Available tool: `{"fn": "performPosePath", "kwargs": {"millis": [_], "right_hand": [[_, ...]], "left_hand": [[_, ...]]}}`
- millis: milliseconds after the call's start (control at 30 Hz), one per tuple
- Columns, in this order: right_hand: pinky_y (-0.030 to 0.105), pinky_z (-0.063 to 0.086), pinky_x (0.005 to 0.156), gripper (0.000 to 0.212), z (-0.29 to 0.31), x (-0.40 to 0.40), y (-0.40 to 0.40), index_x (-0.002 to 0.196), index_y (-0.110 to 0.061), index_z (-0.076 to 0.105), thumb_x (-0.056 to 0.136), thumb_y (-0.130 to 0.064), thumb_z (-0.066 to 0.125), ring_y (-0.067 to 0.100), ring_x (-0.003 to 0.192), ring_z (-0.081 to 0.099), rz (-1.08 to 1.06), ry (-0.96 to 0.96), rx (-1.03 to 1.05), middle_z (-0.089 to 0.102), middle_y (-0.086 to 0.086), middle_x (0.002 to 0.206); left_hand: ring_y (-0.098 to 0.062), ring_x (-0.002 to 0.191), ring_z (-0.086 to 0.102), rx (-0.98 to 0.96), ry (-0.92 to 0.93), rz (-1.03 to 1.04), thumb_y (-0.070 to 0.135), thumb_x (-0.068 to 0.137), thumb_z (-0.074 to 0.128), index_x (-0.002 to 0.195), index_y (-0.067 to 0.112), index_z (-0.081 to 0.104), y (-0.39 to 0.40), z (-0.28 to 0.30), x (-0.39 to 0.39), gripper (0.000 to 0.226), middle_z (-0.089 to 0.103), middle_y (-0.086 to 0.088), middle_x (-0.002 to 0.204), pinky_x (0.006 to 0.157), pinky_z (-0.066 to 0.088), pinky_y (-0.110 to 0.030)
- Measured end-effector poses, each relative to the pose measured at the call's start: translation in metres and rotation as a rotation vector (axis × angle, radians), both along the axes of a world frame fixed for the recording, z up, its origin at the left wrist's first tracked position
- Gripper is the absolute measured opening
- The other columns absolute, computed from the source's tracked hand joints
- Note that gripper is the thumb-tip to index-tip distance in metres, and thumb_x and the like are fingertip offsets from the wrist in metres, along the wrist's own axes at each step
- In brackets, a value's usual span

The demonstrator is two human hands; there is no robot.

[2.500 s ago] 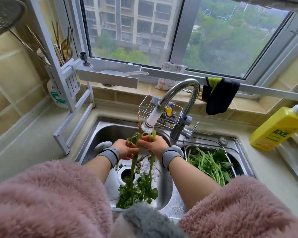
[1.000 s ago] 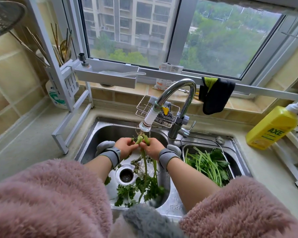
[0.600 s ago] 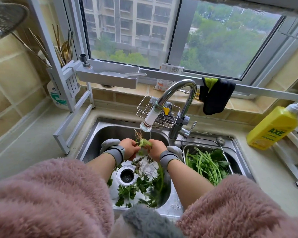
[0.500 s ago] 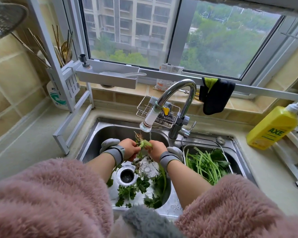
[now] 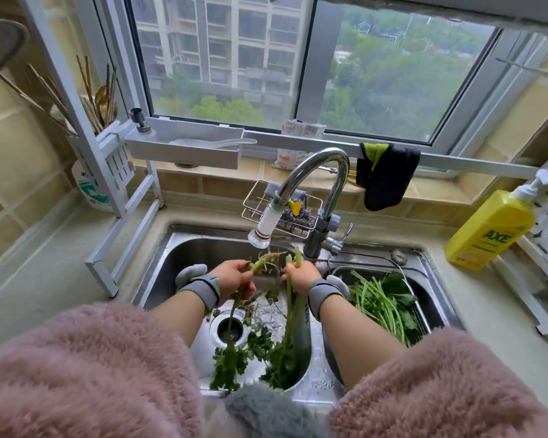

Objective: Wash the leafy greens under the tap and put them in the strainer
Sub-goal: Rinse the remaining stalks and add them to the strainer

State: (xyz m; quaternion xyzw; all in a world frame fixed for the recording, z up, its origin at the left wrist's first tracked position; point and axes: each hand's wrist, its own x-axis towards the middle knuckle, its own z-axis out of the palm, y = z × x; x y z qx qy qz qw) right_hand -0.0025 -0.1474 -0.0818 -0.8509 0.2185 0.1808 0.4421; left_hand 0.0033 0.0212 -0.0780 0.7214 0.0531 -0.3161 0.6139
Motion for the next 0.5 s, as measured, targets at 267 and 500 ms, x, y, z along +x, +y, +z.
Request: {"fn": "performPosePath", "kwargs": {"millis": [267, 500], "right_hand": [[0.029, 0.037, 0.071, 0.028, -0.003, -0.003, -0.009, 0.081, -0.008, 0.057, 0.098, -0.025, 0.043, 0.013, 0.061, 0.043, 0.013, -0.15, 0.097, 0.05, 0.0, 0.069], [0.027, 0.043, 0.091, 0.035, 0.003, -0.003, 0.003, 0.125, -0.011, 0.055, 0.092, -0.02, 0.057, 0.013, 0.094, 0.054, 0.303, -0.339, 0.037, 0.061, 0.008, 0.118]], "left_hand": [[-0.012, 0.049, 0.03, 0.121, -0.014, -0.033, 0.017, 0.101, 0.036, 0.084, 0.008, 0.058, -0.011, -0.009, 0.007, 0.029, 0.037, -0.003, 0.058, 0.044, 0.027, -0.021], [-0.013, 0.046, 0.027, 0.268, -0.054, -0.095, 0.02, 0.101, 0.034, 0.069, 0.012, 0.05, -0.017, -0.005, 0.012, 0.036, 0.034, -0.003, 0.056, 0.041, 0.023, -0.019]]}}
